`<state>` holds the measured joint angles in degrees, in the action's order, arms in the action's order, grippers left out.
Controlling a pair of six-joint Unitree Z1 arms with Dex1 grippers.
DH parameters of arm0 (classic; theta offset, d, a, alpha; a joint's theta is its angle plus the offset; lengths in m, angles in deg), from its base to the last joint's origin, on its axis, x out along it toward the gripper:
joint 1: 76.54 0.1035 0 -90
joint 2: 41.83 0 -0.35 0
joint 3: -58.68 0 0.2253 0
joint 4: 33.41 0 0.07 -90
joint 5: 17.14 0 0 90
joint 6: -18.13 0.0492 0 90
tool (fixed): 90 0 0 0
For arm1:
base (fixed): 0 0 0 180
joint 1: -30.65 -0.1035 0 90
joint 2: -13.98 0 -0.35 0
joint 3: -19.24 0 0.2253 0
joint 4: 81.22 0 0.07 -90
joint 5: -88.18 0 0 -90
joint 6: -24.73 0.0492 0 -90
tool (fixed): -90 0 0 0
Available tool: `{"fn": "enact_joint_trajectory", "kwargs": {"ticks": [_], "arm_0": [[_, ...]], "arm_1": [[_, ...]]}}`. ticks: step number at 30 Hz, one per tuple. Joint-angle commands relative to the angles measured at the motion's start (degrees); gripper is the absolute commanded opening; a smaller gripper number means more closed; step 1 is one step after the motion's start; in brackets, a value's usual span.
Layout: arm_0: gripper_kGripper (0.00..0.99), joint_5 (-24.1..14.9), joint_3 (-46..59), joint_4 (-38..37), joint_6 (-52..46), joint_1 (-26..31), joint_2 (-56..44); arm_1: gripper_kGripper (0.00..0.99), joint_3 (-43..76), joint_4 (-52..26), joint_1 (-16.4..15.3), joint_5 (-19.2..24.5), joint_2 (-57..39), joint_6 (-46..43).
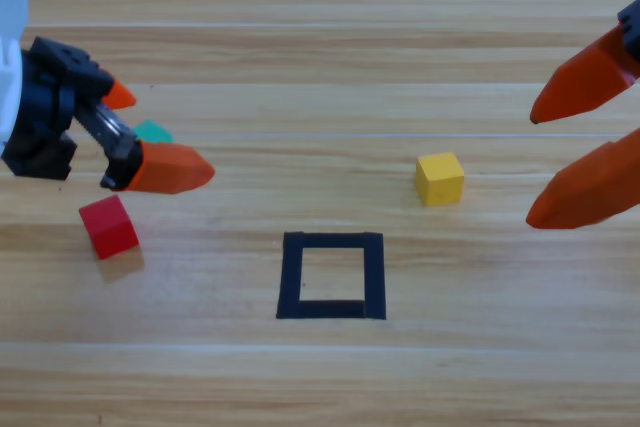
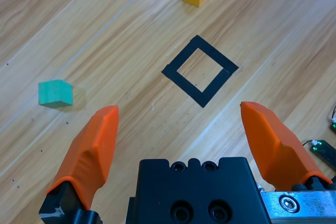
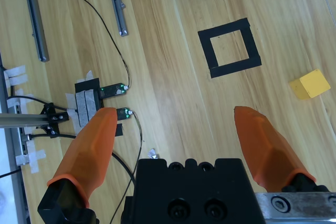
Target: Stack the blocks in the rectangular block: red at the bottom, yellow in the middle, green on top
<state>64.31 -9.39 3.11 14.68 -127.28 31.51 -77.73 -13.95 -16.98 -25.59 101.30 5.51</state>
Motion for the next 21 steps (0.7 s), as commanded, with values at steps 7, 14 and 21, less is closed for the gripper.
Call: {"fn": "enact_joint_trajectory", "kwargs": {"ticks": [7, 14, 21], "arm_0": [[0.990, -0.77, 1.21, 0.20, -0.86, -0.85, 0.31], [0.990, -2.26, -0.20, 1.69, -2.44, -0.85, 1.54], [0.990, -6.04, -10.48, 11.98, -17.12, 8.73, 10.33]], "arm_1": [[0.983, 0.67, 0.99, -1.77, -0.66, 3.20, -0.46], [0.983, -2.58, 1.08, -0.01, 8.12, 6.98, 5.86], [0.983, -14.63, 1.17, 7.72, 13.40, 20.87, 13.16]]}}
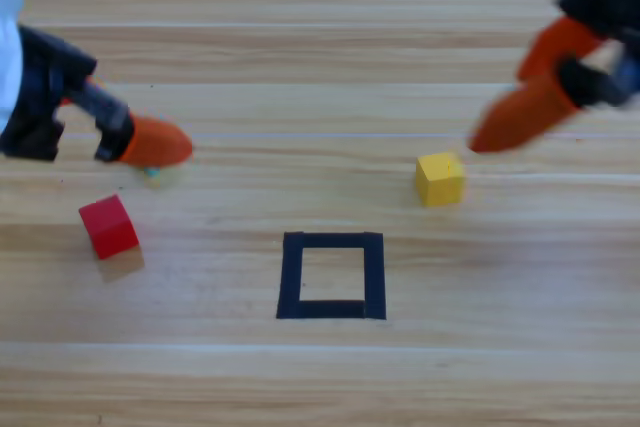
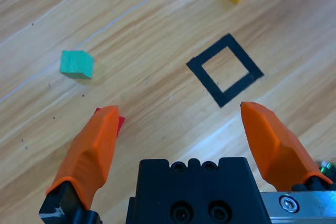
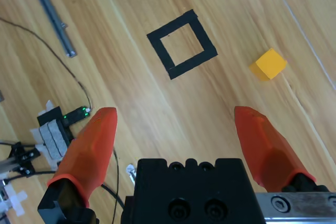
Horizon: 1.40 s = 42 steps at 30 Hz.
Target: Stack the blocks in the rectangular block: red at the bottom, yellow in the middle, green on top
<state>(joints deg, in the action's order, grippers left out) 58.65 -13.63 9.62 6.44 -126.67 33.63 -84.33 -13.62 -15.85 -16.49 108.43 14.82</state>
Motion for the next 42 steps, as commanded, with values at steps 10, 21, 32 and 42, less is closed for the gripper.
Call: {"fn": "enact_joint_trajectory", "kwargs": {"ticks": [10, 21, 32, 42], "arm_0": [[0.990, -0.47, -10.90, 16.45, -29.09, 14.53, 19.46], [0.989, -0.38, -17.49, 25.50, -45.97, 17.61, 32.12], [0.989, 6.56, -27.07, 30.95, -49.04, 22.62, 43.90], [0.990, 11.22, -28.91, 30.86, -47.81, 29.38, 45.74]], "arm_1": [[0.985, -38.53, 16.05, 8.44, 14.41, 40.20, 10.79], [0.982, -37.56, 17.45, 7.83, 21.62, 45.74, 19.05], [0.976, -38.97, 17.45, 7.21, 13.62, 55.14, 24.06], [0.778, -37.47, 17.63, 7.21, 13.71, 57.07, 25.02]]}}
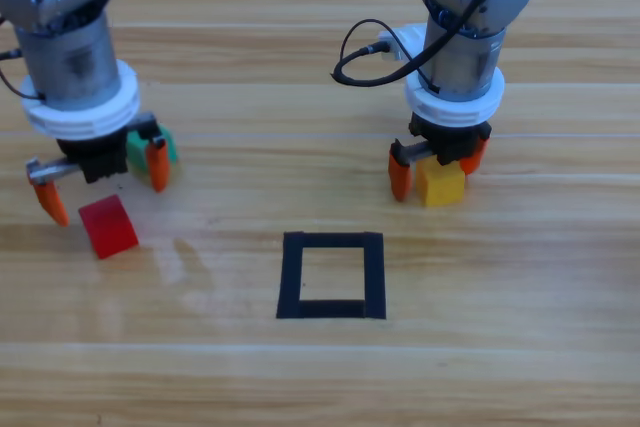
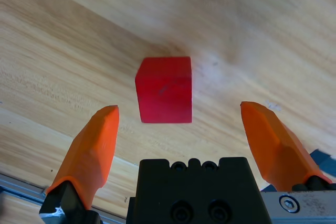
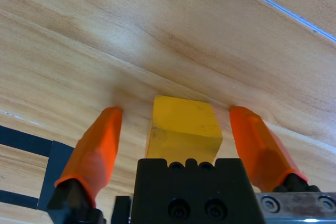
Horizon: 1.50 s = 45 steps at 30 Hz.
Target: Stack the blocks in the rectangular block: red at the bottom, yellow in the middle, green on top
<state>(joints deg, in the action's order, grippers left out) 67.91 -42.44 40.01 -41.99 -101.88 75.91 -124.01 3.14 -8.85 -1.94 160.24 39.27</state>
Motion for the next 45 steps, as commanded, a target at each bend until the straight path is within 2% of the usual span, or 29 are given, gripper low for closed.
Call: {"fn": "enact_joint_trajectory", "kwargs": {"ticks": [1, 2, 3, 4, 6, 7, 11, 16, 20, 23, 26, 28, 30, 35, 38, 41, 43, 45], "arm_0": [[0.990, 2.14, -0.20, 0.47, 0.62, 4.78, 3.54], [0.990, 2.40, -0.11, 0.38, 0.62, 4.87, 3.63], [0.990, 2.67, 0.07, 0.30, 0.54, 4.87, 3.81], [0.990, 2.84, 0.15, 0.30, 0.54, 4.87, 3.89], [0.990, 2.93, 0.59, 0.30, 0.36, 4.87, 3.98], [0.990, 2.93, 0.86, 0.12, 0.18, 4.78, 3.89], [0.990, 2.93, 1.74, -0.23, -1.40, 4.52, 3.63], [0.988, 3.37, 4.37, -2.52, -2.54, 3.46, 3.01], [0.973, 4.16, 7.80, -6.03, -2.89, 3.37, 2.40], [0.948, 4.51, 9.12, -7.61, -2.89, 3.29, 2.31], [0.899, 4.60, 10.09, -8.67, -2.80, 3.11, 2.31], [0.811, 4.60, 10.61, -9.37, -2.54, 3.02, 2.14], [0.689, 4.60, 10.88, -9.72, -2.10, 2.76, 1.78], [0.431, 4.16, 11.23, -9.46, -1.22, 1.09, 0.47], [0.227, 3.99, 9.65, -9.20, 1.94, -1.72, -0.15], [0.123, 3.20, 4.99, -6.56, 5.90, -5.94, -0.06], [0.115, 2.84, 0.59, -4.36, 8.97, -9.63, 1.17], [0.115, 2.84, -3.80, -2.25, 11.61, -12.89, 3.28]], "arm_1": [[0.704, 2.55, 0.96, 0.20, -0.94, 5.26, 0.58], [0.603, 2.55, 1.31, 0.20, -1.03, 5.26, 0.58], [0.437, 2.64, 1.66, 0.20, -1.03, 5.09, 0.40], [0.324, 2.91, 1.75, 0.20, -1.11, 4.73, 0.23], [0.170, 4.14, 1.75, 0.20, -1.20, 3.42, -0.30], [0.147, 4.84, 1.75, 0.20, -1.20, 2.62, -0.56], [0.106, 8.71, 1.66, 0.20, -0.41, -2.74, -1.26], [0.106, 13.80, 0.87, 0.20, -0.23, -10.03, -1.44], [0.106, 22.24, -2.12, 0.73, -3.14, -17.68, -1.09], [0.106, 34.11, -8.53, 0.03, -2.43, -27.61, 3.39], [0.106, 47.03, -18.47, 0.03, -2.96, -38.51, 6.82], [0.106, 52.92, -22.16, 0.03, -4.01, -44.84, 8.93], [0.106, 54.76, -22.25, 0.03, -6.21, -47.21, 10.34], [0.106, 56.17, -22.33, 0.03, -7.71, -45.36, 12.89], [0.104, 55.20, -22.95, 0.03, -7.09, -42.64, 15.87], [0.089, 53.97, -22.95, 0.03, -6.30, -39.83, 17.02], [0.012, 53.62, -22.95, 0.03, -5.16, -38.68, 17.46], [0.012, 53.36, -22.95, 0.03, -4.63, -38.07, 17.81]]}}
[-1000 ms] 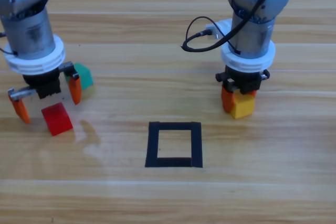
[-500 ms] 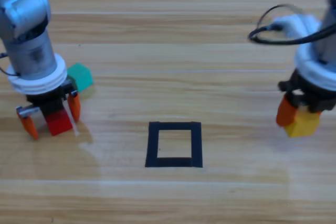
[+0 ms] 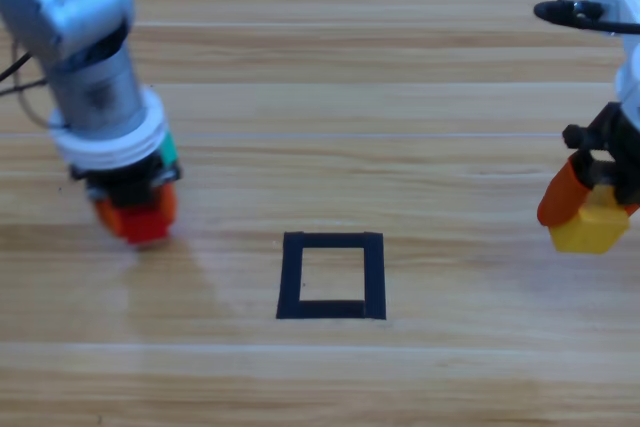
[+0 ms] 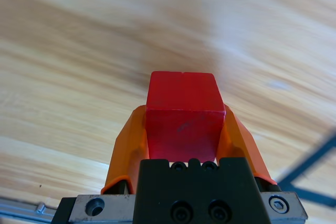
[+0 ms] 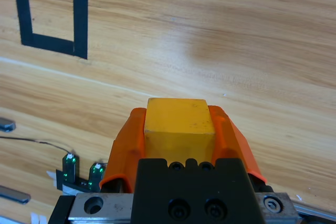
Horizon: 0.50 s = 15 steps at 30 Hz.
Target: Stack the blocks in the rectangular block: red at the bottom, yellow in the middle, green on top
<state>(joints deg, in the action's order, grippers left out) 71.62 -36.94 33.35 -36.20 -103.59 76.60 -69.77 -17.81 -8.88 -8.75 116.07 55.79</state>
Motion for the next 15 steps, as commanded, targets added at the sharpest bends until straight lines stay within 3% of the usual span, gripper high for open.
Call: {"fn": "enact_joint_trajectory", "kwargs": {"ticks": [1, 7, 15], "arm_0": [[0.115, -0.95, -11.32, 5.46, 6.70, -12.85, 3.64], [0.115, -1.22, -16.24, 6.52, 8.28, -20.14, 7.86], [0.117, -0.95, -18.79, 7.57, 7.05, -21.90, 9.35]], "arm_1": [[0.012, -0.88, -2.00, 0.06, 2.54, 6.18, 1.55], [0.012, -2.37, -1.65, -1.43, 5.09, 8.21, 3.49], [0.012, -12.48, 6.61, -5.83, 8.60, 12.69, 6.74]]}}
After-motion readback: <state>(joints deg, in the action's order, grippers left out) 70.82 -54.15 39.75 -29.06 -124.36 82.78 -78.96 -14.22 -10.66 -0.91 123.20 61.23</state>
